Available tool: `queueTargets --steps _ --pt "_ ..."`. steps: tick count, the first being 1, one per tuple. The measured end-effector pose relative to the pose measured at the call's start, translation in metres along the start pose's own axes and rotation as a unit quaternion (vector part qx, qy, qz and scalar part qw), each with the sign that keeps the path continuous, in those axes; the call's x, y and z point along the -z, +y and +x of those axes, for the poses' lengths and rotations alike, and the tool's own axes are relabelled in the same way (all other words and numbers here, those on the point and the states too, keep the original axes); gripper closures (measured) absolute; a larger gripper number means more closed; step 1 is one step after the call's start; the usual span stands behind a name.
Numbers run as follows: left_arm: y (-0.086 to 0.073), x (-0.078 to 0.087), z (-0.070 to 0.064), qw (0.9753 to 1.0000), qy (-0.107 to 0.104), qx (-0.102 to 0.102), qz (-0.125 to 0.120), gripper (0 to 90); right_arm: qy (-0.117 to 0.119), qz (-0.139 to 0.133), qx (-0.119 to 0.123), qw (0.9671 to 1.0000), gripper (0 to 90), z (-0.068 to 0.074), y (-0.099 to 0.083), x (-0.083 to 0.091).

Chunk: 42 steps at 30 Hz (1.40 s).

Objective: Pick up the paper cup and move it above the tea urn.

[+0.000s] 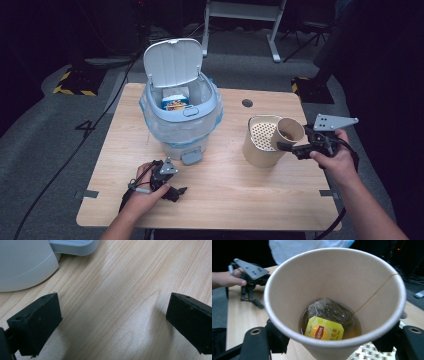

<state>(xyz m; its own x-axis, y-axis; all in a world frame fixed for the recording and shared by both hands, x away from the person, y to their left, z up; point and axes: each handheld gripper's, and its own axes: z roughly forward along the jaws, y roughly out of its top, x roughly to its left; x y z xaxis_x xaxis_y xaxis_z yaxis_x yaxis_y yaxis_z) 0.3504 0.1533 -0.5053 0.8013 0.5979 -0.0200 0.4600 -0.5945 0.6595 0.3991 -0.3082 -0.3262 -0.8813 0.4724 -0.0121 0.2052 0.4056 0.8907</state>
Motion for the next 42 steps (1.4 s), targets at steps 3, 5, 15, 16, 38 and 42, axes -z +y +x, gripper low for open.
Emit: queueTargets --steps 3,5,15,16,38,42 --pt "0.000 0.000 0.000 1.0000 0.000 0.000 0.000 0.2 -0.008 -0.003 -0.002 1.0000 29.8 -0.012 0.007 -0.001" --pt "0.000 0.000 0.000 1.0000 0.000 0.000 0.000 0.2 -0.010 -0.008 -0.009 0.9999 29.9 -0.020 0.010 -0.002" --pt "0.000 0.000 0.000 1.0000 0.000 0.000 0.000 0.2 -0.077 -0.008 -0.031 0.9965 29.8 -0.045 0.018 -0.008" --pt "0.000 0.000 0.000 1.0000 0.000 0.000 0.000 0.2 -0.077 -0.008 -0.031 0.9965 29.8 -0.045 0.018 -0.008" --pt "0.000 0.000 0.000 1.0000 0.001 0.000 0.000 0.2 -0.119 0.002 -0.042 0.9920 29.8 -0.071 0.018 -0.016" --pt "0.000 0.000 0.000 1.0000 0.001 0.000 0.000 0.1 -0.134 0.010 -0.023 0.9907 29.8 -0.071 0.018 -0.016"
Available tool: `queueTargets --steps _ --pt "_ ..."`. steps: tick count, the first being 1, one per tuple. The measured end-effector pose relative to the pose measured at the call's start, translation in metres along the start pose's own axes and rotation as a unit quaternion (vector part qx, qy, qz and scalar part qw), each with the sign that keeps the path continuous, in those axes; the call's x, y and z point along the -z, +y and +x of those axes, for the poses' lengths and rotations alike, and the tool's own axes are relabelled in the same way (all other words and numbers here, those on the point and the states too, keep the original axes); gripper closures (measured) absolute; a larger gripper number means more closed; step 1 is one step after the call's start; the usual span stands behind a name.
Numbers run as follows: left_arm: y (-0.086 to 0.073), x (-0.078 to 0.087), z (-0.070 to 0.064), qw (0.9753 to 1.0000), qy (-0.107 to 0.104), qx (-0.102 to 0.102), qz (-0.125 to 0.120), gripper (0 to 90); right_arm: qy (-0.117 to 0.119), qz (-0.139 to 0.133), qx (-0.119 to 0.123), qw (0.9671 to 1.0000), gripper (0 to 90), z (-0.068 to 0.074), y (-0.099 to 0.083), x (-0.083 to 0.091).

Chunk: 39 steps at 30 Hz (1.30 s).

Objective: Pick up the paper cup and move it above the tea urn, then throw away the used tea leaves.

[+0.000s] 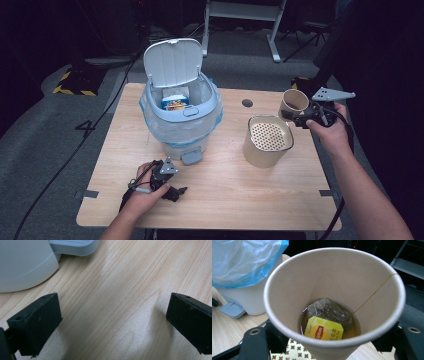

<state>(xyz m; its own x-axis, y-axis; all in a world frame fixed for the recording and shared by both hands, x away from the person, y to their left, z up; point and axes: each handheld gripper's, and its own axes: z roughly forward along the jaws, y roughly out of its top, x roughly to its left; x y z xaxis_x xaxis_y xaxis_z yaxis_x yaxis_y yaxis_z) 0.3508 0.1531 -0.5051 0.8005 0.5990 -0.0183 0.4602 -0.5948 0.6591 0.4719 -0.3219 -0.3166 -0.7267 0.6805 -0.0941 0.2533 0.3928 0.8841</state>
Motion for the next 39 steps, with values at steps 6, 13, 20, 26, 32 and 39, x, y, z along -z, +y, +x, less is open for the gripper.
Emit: queueTargets --steps 6,13,20,26,32,39 --pt "0.000 0.000 0.000 1.0000 0.000 0.000 0.000 0.1 -0.005 0.016 0.017 0.9997 29.8 0.002 -0.003 -0.001" --pt "0.000 0.000 0.000 1.0000 0.000 0.000 0.000 0.1 -0.014 0.028 0.038 0.9988 29.8 0.005 -0.005 -0.002" --pt "0.000 0.000 0.000 1.0000 0.000 0.000 0.000 0.1 -0.045 0.043 0.088 0.9942 29.9 0.009 -0.003 -0.002" --pt "0.000 0.000 0.000 1.0000 0.000 0.000 0.000 0.1 -0.083 0.057 0.167 0.9808 30.4 0.016 0.001 -0.002" --pt "0.000 0.000 0.000 1.0000 0.000 0.000 0.000 0.1 -0.130 0.083 0.276 0.9486 31.1 0.027 0.003 -0.005" --pt "0.000 0.000 0.000 1.0000 0.000 0.000 0.000 0.1 -0.187 0.128 0.402 0.8872 31.6 0.040 0.000 -0.011"
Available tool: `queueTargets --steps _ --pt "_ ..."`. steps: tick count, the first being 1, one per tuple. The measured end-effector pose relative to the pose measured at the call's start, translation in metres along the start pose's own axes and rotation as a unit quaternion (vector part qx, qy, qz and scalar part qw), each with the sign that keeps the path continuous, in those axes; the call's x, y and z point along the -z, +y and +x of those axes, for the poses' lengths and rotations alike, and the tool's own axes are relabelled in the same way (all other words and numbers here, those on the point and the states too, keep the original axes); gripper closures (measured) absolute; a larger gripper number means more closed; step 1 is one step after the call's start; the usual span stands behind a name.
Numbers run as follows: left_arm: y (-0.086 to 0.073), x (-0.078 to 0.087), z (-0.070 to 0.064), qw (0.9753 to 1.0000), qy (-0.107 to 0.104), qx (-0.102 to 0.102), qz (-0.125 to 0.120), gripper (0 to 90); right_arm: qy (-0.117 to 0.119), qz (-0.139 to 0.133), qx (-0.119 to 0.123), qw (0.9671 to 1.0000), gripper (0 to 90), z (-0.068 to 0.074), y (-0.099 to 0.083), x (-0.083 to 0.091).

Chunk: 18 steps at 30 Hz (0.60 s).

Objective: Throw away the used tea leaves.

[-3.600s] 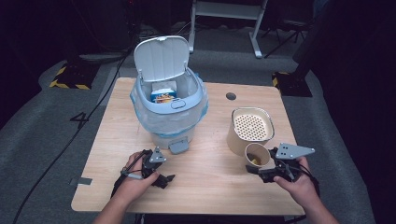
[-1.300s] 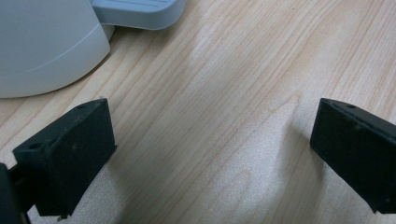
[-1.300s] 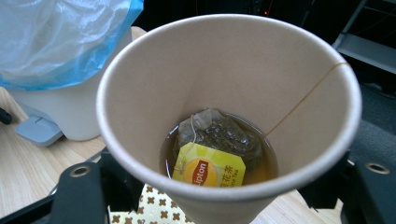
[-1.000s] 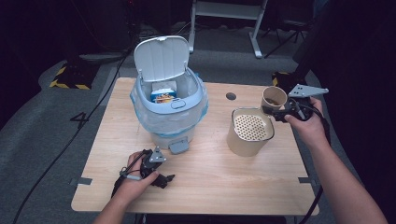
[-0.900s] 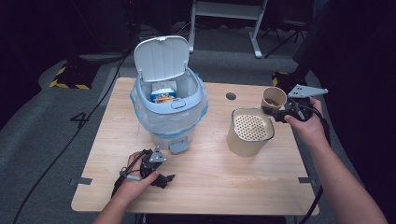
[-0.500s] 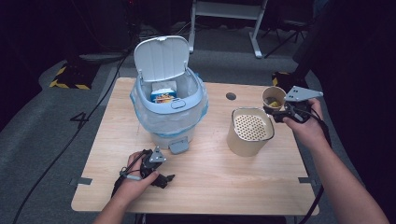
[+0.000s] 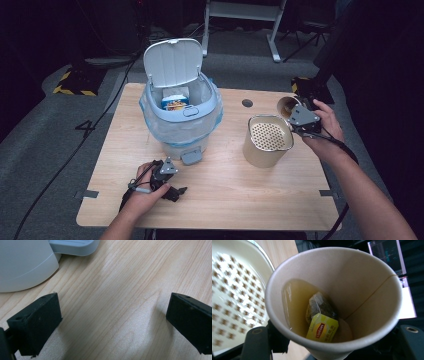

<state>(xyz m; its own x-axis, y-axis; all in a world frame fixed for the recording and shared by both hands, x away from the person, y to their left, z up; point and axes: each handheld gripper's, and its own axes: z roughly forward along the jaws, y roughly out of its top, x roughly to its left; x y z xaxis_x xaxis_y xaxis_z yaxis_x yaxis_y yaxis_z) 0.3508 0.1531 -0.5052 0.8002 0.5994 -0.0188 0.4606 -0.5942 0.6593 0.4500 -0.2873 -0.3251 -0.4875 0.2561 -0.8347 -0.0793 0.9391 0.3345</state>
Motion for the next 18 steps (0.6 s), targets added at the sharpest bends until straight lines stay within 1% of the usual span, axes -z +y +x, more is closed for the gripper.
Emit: queueTargets --steps 1,2,3,4,5,6,7,8,9,10,11,13,14,15,16,18 --pt "0.000 0.000 0.000 1.0000 0.000 0.000 0.000 0.1 0.000 0.000 0.000 1.0000 31.6 0.000 0.000 0.000" --pt "0.000 0.000 0.000 1.0000 0.000 0.000 0.000 0.1 -0.007 0.005 0.013 0.9999 31.7 0.001 0.001 0.000" --pt "0.000 0.000 0.000 1.0000 0.000 0.000 0.000 0.1 -0.020 0.019 0.039 0.9989 31.9 0.004 0.003 -0.001" --pt "0.000 0.000 0.000 1.0000 0.000 0.000 0.000 0.2 -0.031 0.029 0.061 0.9972 32.0 0.005 0.003 -0.001" --pt "0.000 0.000 0.000 1.0000 0.000 0.000 0.000 0.1 -0.057 0.050 0.114 0.9906 32.2 0.009 0.005 -0.002" --pt "0.000 0.000 0.000 1.0000 0.000 0.000 0.000 0.1 -0.057 0.050 0.114 0.9906 32.2 0.009 0.005 -0.002" --pt "0.000 0.000 0.000 1.0000 0.000 0.000 0.000 0.1 -0.071 0.059 0.140 0.9858 32.3 0.012 0.006 -0.003" --pt "0.000 0.000 0.000 1.0000 0.000 0.000 0.000 0.1 -0.100 0.084 0.209 0.9692 32.4 0.019 0.008 -0.005" --pt "0.000 0.000 0.000 1.0000 0.000 0.000 0.000 0.1 -0.100 0.084 0.209 0.9692 32.4 0.019 0.008 -0.005" --pt "0.000 0.000 0.000 1.0000 0.000 0.000 0.000 0.1 -0.117 0.089 0.238 0.9600 32.5 0.023 0.008 -0.006" --pt "0.000 0.000 0.000 1.0000 0.000 0.000 0.000 0.1 -0.133 0.099 0.275 0.9471 32.5 0.027 0.009 -0.007" --pt "0.000 0.000 0.000 1.0000 0.000 0.000 0.000 0.1 -0.159 0.107 0.331 0.9238 32.7 0.033 0.009 -0.008" --pt "0.000 0.000 0.000 1.0000 0.000 0.000 0.000 0.1 -0.184 0.117 0.386 0.8963 32.7 0.038 0.009 -0.009" --pt "0.000 0.000 0.000 1.0000 0.000 0.000 0.000 0.1 -0.184 0.117 0.386 0.8963 32.7 0.038 0.009 -0.009" --pt "0.000 0.000 0.000 1.0000 0.000 0.000 0.000 0.1 -0.198 0.123 0.417 0.8784 32.8 0.040 0.009 -0.009" --pt "0.000 0.000 0.000 1.0000 0.000 0.000 0.000 0.2 -0.236 0.134 0.496 0.8249 32.8 0.047 0.010 -0.009"
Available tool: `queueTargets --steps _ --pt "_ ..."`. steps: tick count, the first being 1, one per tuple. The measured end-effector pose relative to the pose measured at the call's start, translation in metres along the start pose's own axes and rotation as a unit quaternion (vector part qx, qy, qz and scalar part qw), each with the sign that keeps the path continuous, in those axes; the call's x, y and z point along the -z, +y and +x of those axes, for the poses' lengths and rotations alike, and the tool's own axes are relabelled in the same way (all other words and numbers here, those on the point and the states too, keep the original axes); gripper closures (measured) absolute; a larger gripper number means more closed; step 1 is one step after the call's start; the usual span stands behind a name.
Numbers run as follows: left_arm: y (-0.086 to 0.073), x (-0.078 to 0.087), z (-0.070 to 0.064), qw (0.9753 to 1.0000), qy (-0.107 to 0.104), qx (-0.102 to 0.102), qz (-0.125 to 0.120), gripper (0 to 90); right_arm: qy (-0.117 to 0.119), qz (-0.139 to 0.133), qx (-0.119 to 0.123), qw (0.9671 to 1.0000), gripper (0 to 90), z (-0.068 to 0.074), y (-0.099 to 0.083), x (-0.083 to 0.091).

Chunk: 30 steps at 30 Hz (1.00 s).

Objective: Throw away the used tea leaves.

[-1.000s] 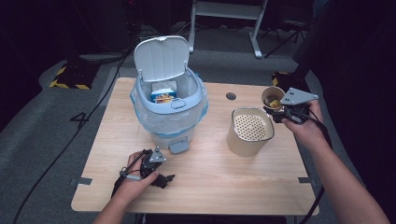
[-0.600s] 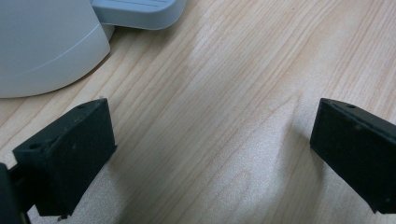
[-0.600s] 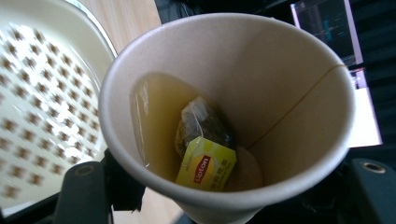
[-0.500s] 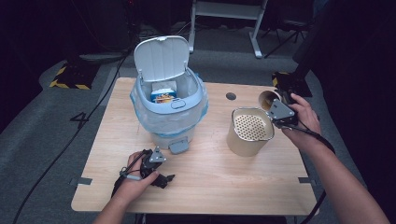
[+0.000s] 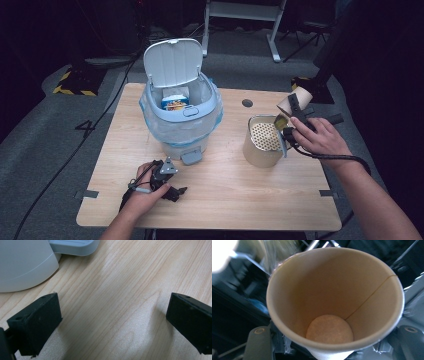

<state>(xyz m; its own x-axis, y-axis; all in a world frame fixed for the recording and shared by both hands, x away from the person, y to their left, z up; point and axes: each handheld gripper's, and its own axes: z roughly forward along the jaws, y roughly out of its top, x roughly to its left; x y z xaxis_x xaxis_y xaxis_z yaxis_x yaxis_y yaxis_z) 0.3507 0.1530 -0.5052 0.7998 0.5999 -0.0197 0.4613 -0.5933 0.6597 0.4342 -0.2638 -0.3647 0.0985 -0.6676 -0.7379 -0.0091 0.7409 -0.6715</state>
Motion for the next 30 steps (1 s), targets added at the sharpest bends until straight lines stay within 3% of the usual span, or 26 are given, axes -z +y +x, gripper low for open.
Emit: queueTargets --steps 1,3,4,16,30 --pt "0.000 0.000 0.000 1.0000 0.000 0.000 0.000 0.1 0.000 0.000 0.000 1.0000 32.8 0.000 0.000 0.000" --pt "0.000 0.000 0.000 1.0000 0.000 0.000 0.000 0.2 -0.024 0.012 0.032 0.9991 32.9 -0.001 0.002 0.002" --pt "0.000 0.000 0.000 1.0000 0.000 0.000 0.000 0.1 -0.028 0.011 0.036 0.9989 32.8 -0.002 0.002 0.002" --pt "0.000 0.000 0.000 1.0000 0.000 0.000 0.000 0.1 -0.038 0.006 0.025 0.9989 32.5 -0.010 0.006 0.006" --pt "0.000 0.000 0.000 1.0000 0.000 0.000 0.000 0.1 -0.032 0.007 0.019 0.9993 32.0 -0.011 0.006 0.008"
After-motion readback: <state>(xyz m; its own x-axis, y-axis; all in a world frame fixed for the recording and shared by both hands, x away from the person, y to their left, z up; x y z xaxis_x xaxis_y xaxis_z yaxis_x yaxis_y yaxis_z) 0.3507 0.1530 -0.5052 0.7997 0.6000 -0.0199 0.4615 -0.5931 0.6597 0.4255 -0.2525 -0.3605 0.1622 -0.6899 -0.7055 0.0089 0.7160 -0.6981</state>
